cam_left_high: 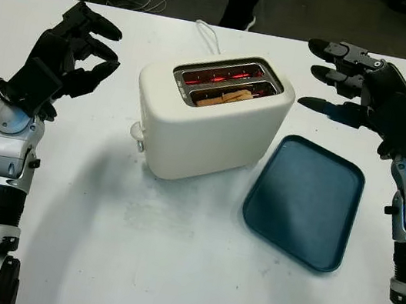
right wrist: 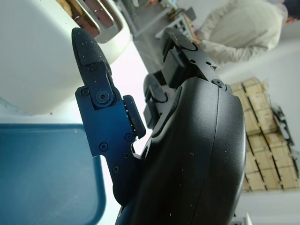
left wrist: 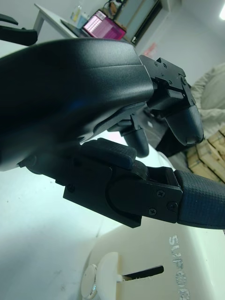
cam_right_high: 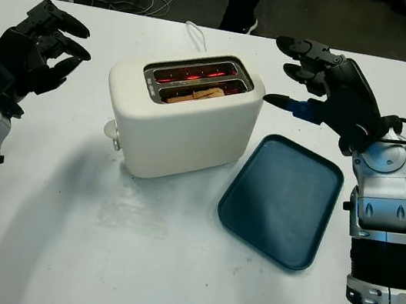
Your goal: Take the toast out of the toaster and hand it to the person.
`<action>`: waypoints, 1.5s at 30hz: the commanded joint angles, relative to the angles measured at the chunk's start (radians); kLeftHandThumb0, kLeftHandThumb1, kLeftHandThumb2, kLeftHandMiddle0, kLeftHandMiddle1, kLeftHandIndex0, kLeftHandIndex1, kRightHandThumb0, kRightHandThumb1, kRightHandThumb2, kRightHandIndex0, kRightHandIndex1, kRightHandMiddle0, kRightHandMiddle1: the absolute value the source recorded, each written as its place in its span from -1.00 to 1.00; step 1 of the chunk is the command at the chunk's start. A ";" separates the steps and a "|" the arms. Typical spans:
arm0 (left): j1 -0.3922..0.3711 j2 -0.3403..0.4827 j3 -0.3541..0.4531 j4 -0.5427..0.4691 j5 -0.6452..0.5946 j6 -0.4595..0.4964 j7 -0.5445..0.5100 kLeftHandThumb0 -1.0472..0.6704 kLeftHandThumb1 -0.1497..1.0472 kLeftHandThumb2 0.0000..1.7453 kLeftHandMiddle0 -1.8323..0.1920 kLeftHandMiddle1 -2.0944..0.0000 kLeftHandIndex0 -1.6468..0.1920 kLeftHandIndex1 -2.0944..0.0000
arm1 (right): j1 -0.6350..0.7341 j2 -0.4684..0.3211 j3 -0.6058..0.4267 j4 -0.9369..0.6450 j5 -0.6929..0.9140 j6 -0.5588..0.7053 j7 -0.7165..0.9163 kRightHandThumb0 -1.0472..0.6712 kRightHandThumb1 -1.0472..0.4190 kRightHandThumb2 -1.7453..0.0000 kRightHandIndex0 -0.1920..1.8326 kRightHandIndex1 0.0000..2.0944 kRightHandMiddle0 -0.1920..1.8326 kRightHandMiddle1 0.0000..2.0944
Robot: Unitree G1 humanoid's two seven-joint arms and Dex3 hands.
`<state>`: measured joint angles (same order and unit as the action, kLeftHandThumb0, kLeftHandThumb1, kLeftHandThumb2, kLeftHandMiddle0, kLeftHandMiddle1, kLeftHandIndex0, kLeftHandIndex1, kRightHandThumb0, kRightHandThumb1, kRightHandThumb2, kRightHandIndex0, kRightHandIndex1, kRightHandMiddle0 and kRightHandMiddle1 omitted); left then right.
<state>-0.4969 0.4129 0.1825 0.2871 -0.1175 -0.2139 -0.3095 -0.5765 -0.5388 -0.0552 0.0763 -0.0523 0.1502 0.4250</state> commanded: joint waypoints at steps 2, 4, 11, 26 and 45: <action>0.003 -0.001 0.004 -0.006 -0.001 0.000 0.005 -1.00 0.79 -0.77 0.67 -0.48 0.66 -0.41 | -0.003 0.011 -0.006 -0.004 0.021 -0.002 0.003 -0.38 -0.67 0.99 -0.33 -0.97 -0.37 -0.99; 0.002 -0.001 0.004 -0.003 -0.003 -0.003 0.000 -1.00 0.79 -0.77 0.68 -0.48 0.66 -0.41 | -0.002 0.009 -0.005 -0.015 0.017 0.011 0.000 -0.37 -0.67 1.00 -0.35 -0.98 -0.37 -1.00; 0.002 -0.006 0.003 -0.002 -0.002 -0.002 0.006 -1.00 0.79 -0.77 0.66 -0.48 0.64 -0.41 | 0.001 0.008 -0.006 0.005 0.014 -0.017 -0.003 -0.42 -0.67 1.00 -0.34 -0.98 -0.35 -0.99; 0.028 -0.019 0.021 -0.016 -0.026 0.003 -0.003 -1.00 0.79 -0.81 0.64 -0.43 0.61 -0.36 | 0.002 0.025 -0.009 -0.036 0.077 0.104 0.011 -0.24 -0.69 1.00 -0.42 -1.00 -0.41 -1.00; 0.009 -0.016 0.012 -0.009 -0.016 0.005 -0.028 -1.00 0.79 -0.80 0.62 -0.42 0.60 -0.35 | -0.014 0.023 -0.014 0.055 0.065 -0.043 -0.012 -0.31 -0.66 1.00 -0.31 -0.94 -0.32 -0.96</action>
<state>-0.4739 0.3911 0.1981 0.2811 -0.1289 -0.2073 -0.3317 -0.5775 -0.5204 -0.0646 0.1321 0.0168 0.1379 0.4236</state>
